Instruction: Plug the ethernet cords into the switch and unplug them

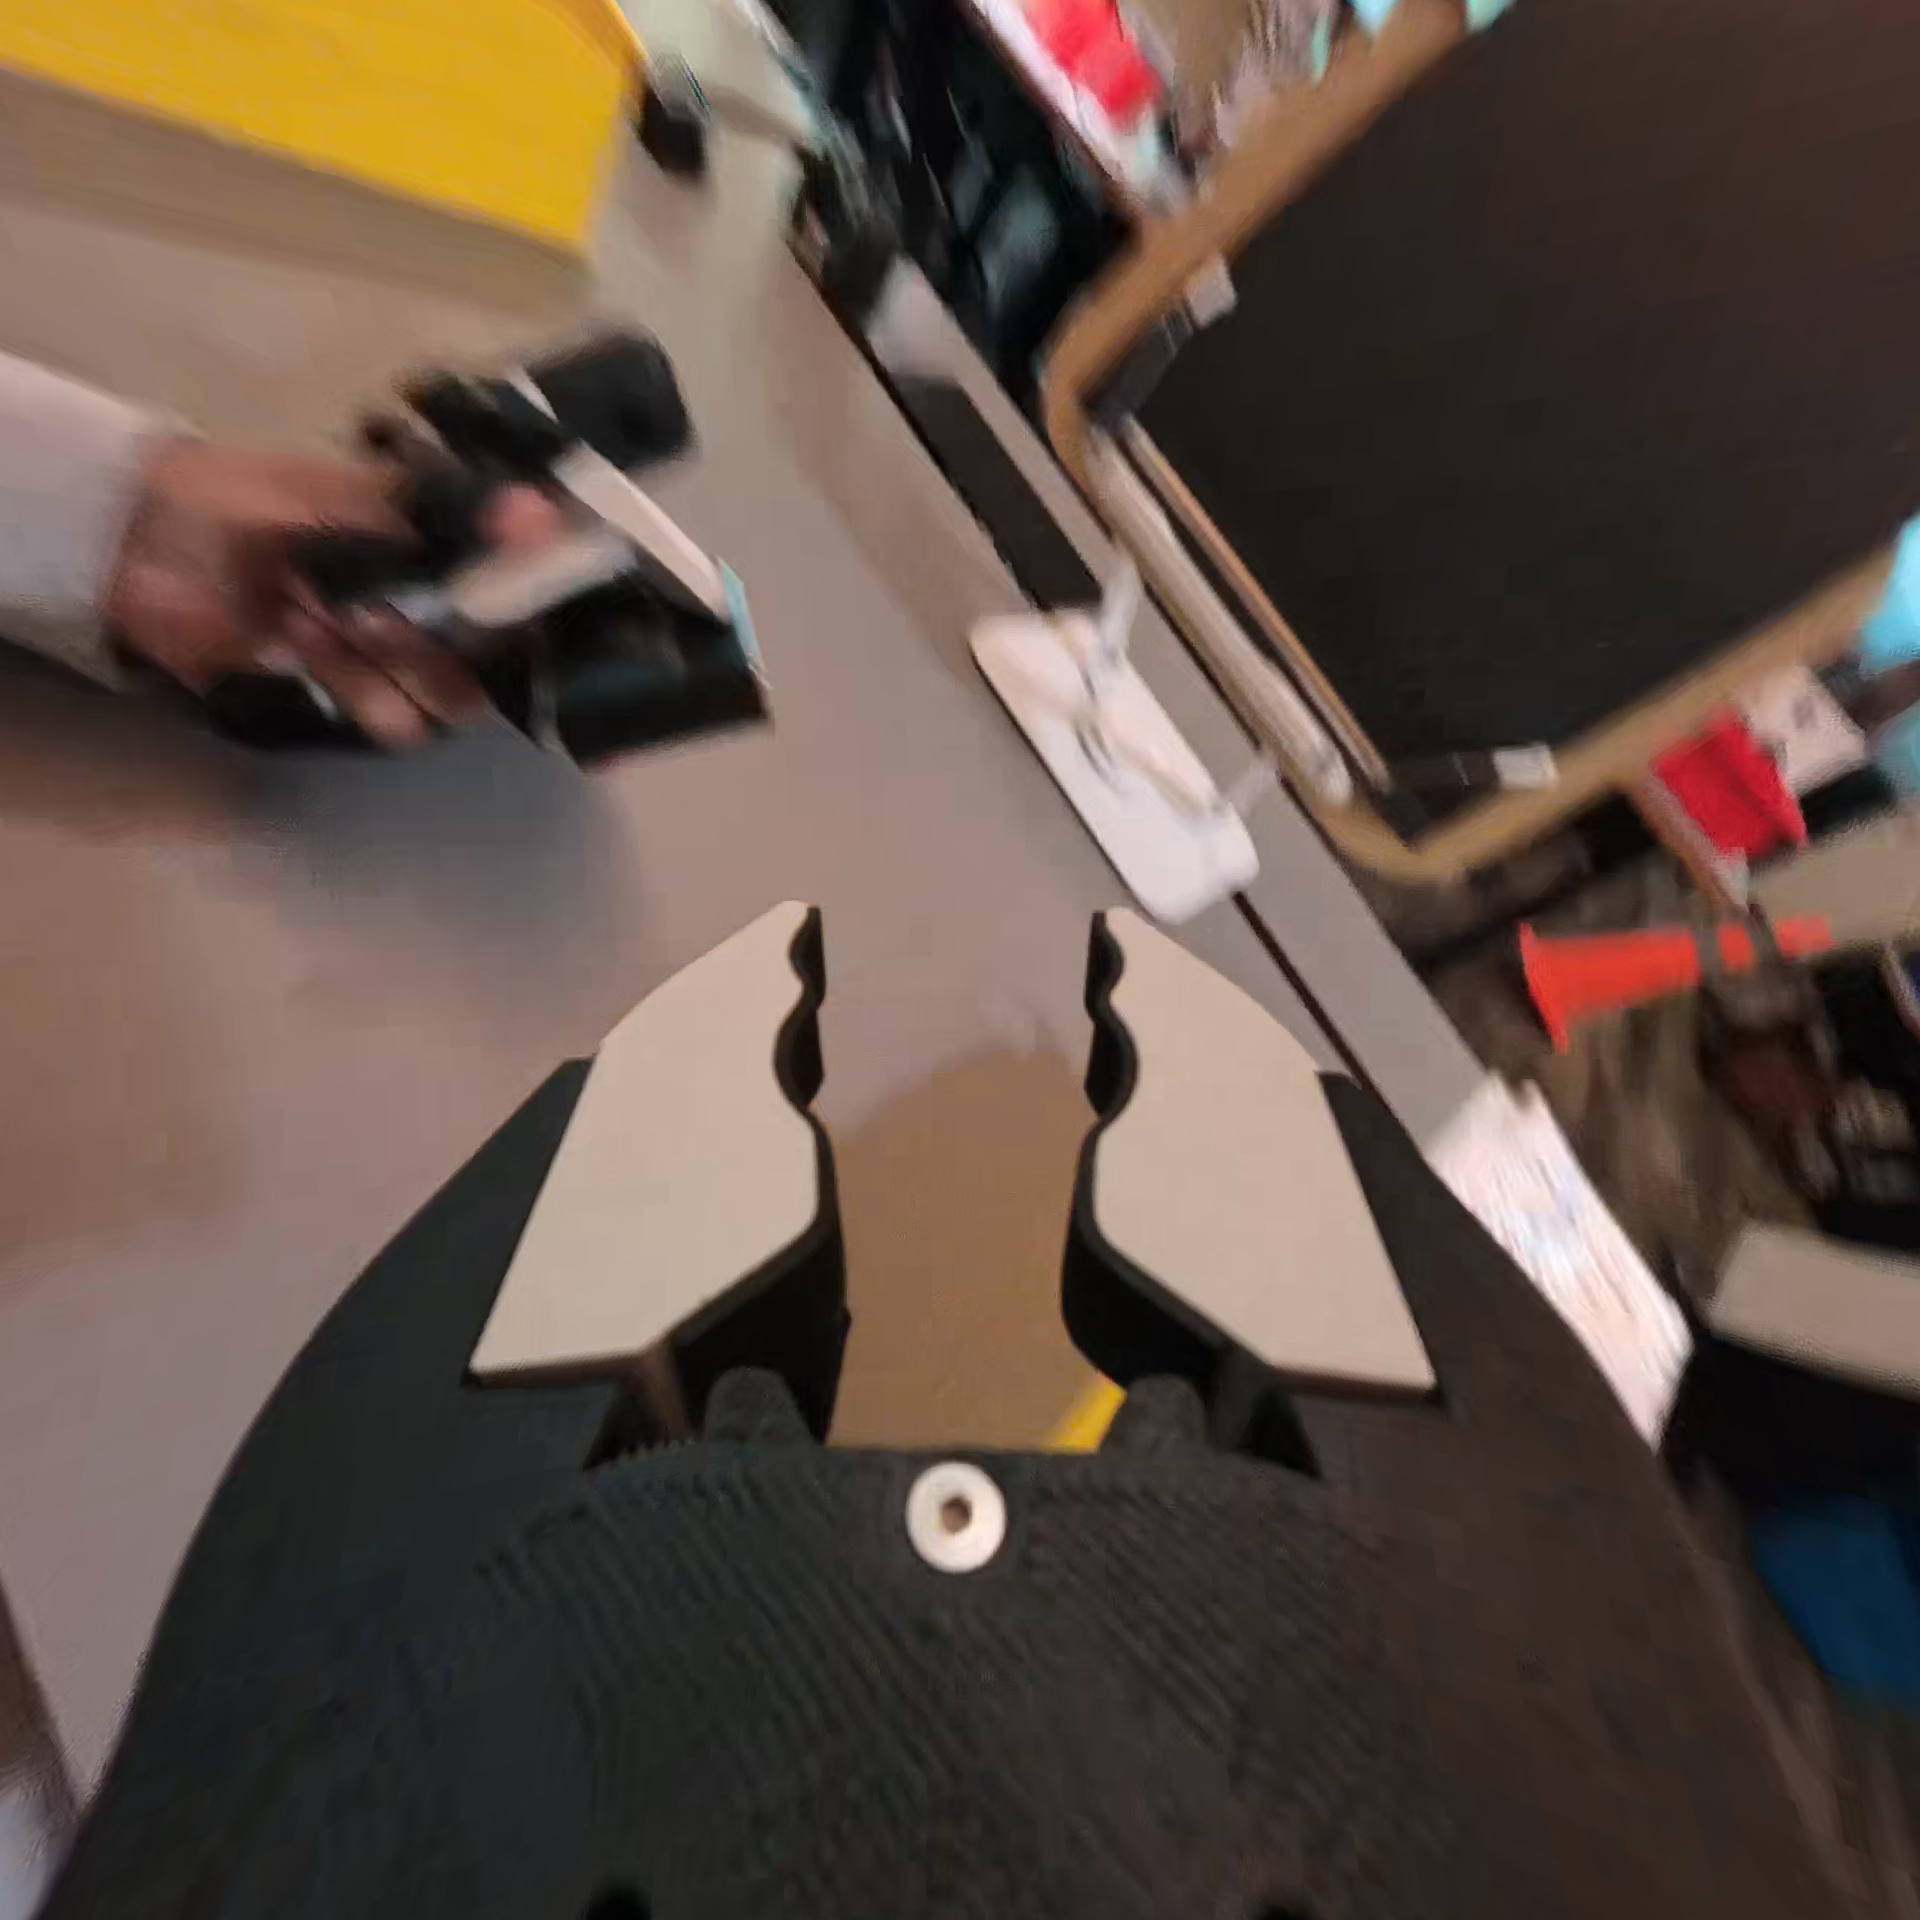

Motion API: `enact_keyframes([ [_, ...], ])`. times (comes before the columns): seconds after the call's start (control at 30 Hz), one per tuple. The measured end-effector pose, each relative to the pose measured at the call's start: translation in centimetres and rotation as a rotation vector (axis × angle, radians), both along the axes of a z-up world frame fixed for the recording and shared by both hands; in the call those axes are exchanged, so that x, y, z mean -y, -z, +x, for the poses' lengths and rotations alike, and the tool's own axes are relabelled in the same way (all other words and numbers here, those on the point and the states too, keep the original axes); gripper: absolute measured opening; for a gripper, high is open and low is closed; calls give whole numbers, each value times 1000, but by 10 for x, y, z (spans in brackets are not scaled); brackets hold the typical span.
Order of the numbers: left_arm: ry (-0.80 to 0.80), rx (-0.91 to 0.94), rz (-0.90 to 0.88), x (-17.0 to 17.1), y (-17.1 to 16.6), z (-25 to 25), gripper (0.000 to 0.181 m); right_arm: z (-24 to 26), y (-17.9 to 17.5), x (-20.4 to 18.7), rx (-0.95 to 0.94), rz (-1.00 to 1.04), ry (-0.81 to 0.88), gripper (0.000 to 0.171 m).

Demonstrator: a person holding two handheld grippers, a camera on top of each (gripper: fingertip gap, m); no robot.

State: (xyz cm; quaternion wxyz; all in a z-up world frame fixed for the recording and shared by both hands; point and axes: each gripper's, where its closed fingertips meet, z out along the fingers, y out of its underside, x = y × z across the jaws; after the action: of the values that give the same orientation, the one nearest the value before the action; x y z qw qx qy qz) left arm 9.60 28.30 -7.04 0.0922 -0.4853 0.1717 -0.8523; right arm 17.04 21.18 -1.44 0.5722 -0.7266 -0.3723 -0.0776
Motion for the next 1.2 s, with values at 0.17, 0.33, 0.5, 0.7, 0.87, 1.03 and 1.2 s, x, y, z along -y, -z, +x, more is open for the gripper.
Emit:
enact_keyframes([
  [0.17, 117, 109, -80, 26, -18, 2, 24, -79, 41, -17, 45, 100, -139, 77],
  [0.33, 228, 137, -79, 53, -23, 9, 24, -83, 62, -25, 133, 104, -108, 71],
  [0.5, 141, 93, -17, 48, -20, 14, 52, -55, 41, -28, 92, 117, -23, 71],
  [0.7, 40, 108, -41, 22, -21, 3, 54, 125, -36, -38, 102, 176, 467, 71],
  [0.87, 24, 96, -48, 19, -17, 5, 51, 253, 38, -69, -184, -301, 626, 71],
  [1.03, 18, 49, 3, 21, -13, 10, 43, 274, 123, -70, 36, -735, 594, 70],
  [1.2, 3, 13, 15, 18, -6, 11, 40, 267, 145, -84, 60, -882, 529, 70],
])
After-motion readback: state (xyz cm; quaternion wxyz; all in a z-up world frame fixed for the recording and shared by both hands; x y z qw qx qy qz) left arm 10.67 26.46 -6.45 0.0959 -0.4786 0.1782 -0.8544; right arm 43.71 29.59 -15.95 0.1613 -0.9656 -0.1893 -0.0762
